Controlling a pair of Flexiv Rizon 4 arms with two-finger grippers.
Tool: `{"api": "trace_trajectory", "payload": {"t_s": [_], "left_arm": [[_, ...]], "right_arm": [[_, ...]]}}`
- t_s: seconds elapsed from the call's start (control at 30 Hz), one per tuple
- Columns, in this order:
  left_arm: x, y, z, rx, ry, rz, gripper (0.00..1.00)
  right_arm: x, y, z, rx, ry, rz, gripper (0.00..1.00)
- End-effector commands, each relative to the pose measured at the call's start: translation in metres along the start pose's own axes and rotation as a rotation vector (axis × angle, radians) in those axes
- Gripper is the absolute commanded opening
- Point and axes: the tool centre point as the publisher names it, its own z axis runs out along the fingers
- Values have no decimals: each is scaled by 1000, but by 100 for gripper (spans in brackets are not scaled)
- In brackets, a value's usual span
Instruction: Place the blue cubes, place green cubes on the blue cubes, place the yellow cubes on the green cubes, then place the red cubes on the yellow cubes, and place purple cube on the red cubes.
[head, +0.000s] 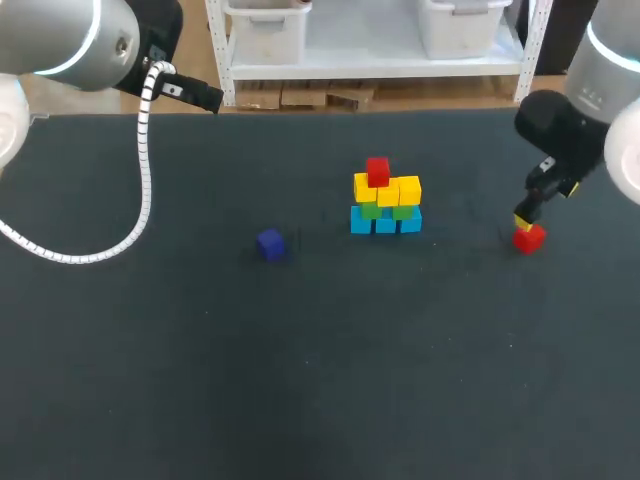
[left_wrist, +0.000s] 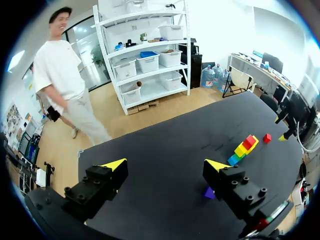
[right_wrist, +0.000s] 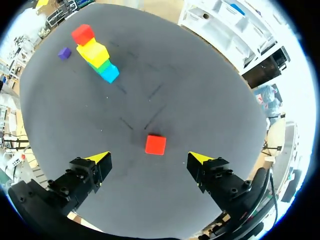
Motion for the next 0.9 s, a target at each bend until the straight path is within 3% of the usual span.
{"api": "trace_trajectory", "payload": {"t_s": [0.03,0.47,0.9], "left_arm": [[0,2,0,7,0,3,100],[0,2,0,7,0,3,100],[0,2,0,7,0,3,100]], "right_arm": [[-7,-7,17,-9,15,9,100],[-9,-2,45,-50,66,-7,96],[0,-7,57,-73,101,0,91]]}}
